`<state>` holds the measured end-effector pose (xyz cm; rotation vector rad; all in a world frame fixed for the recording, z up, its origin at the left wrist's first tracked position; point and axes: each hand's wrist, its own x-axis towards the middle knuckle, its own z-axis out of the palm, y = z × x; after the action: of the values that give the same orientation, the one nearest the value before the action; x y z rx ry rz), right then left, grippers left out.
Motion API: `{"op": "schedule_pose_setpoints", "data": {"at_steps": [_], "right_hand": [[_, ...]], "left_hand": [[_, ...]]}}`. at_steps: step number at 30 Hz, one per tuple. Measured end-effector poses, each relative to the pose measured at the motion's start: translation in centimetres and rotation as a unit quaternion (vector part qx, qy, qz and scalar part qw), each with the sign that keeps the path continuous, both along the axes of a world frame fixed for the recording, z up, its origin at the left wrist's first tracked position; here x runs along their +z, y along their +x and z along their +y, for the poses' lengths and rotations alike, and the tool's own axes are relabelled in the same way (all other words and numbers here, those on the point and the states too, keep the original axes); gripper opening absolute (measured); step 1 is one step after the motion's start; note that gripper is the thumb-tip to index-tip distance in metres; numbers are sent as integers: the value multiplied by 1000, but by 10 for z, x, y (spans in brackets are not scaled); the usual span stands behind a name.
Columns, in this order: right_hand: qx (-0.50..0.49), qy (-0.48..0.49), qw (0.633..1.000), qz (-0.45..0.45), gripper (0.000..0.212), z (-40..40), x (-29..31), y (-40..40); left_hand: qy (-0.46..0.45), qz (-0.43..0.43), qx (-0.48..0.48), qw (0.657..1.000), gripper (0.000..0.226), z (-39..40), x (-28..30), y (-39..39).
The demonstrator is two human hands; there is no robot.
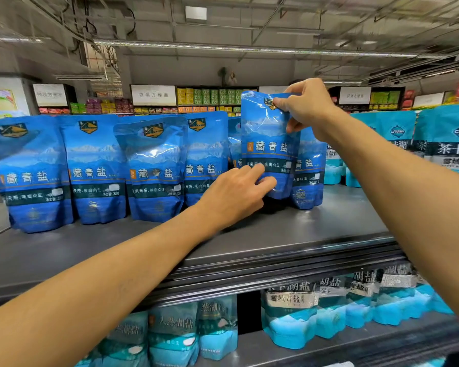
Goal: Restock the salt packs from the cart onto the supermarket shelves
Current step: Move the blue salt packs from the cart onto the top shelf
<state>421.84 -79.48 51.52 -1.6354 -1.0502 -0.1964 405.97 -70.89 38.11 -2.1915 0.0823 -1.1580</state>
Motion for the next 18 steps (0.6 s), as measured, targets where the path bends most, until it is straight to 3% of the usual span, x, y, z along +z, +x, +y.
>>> {"op": "schedule_pose_setpoints", "data": {"at_steps": [5, 10, 18], "right_hand": [[-19, 40, 999, 26, 28, 0, -6, 7], [-31, 67, 996, 42, 25, 9, -24, 11], [9, 87, 996, 7, 16, 27, -32, 1]], "left_hand": [[85, 28, -30, 996, 16, 7, 0, -4], [66, 81, -38, 994, 12, 13, -3, -8], [-17, 148, 97, 984, 13, 22, -11, -1]]}}
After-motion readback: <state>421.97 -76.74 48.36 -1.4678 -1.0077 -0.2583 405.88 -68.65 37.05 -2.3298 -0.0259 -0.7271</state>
